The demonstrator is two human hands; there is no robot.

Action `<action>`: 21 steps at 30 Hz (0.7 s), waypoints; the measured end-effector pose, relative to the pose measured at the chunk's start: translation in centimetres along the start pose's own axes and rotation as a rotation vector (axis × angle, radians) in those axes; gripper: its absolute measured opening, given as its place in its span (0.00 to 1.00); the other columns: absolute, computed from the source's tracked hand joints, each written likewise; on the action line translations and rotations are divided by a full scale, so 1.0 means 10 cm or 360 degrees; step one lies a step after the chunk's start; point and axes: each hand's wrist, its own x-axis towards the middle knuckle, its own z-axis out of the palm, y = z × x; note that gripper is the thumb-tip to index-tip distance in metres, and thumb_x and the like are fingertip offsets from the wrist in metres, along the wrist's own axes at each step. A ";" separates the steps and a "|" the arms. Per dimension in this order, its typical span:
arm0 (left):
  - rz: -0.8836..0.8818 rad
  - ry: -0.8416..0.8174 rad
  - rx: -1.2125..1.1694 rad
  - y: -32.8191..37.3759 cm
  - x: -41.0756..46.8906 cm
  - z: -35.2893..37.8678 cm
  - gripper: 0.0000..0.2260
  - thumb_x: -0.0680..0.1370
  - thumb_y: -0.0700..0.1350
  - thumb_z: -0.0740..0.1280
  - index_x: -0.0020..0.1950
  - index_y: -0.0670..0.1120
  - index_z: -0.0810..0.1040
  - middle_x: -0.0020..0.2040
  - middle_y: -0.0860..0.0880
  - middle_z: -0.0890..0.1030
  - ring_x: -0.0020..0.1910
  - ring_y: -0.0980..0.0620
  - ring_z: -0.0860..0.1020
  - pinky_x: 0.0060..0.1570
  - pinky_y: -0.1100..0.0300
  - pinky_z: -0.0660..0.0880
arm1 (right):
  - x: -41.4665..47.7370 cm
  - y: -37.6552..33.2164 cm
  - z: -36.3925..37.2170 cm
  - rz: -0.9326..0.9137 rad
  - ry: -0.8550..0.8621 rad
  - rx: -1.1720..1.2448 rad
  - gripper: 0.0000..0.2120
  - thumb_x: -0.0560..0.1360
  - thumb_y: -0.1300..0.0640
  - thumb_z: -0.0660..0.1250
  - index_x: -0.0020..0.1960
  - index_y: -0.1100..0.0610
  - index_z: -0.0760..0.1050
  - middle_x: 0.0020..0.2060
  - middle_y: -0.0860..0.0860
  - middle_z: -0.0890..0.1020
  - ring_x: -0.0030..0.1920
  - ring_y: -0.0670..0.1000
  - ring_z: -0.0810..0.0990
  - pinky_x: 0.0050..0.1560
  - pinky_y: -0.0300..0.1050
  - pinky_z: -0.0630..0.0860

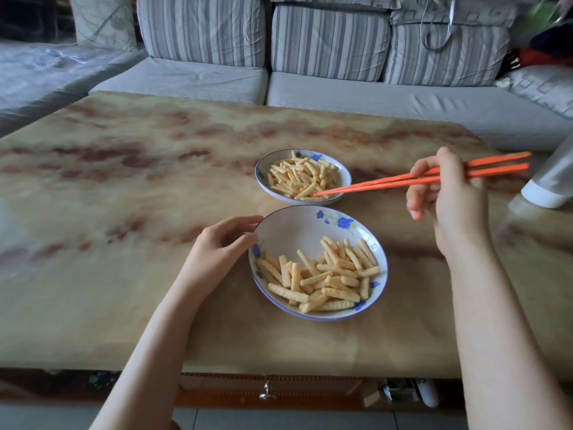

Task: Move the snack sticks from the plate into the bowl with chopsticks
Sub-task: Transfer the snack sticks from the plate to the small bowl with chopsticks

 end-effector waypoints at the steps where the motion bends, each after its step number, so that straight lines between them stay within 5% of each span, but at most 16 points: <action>1: -0.0001 0.0001 0.0001 0.00 0.00 0.00 0.17 0.70 0.49 0.65 0.58 0.55 0.82 0.51 0.60 0.84 0.51 0.65 0.80 0.58 0.61 0.76 | 0.00 -0.02 -0.04 0.0003 -0.0045 -0.0035 0.20 0.82 0.55 0.52 0.34 0.59 0.71 0.16 0.52 0.71 0.17 0.51 0.66 0.21 0.36 0.61; 21: -0.0011 0.0012 0.0004 0.01 0.00 0.00 0.17 0.70 0.49 0.65 0.57 0.55 0.82 0.51 0.58 0.84 0.52 0.64 0.80 0.59 0.59 0.76 | -0.03 -0.14 -0.19 0.0164 -0.0339 -0.0325 0.20 0.82 0.53 0.53 0.35 0.60 0.71 0.16 0.53 0.71 0.16 0.51 0.65 0.19 0.36 0.61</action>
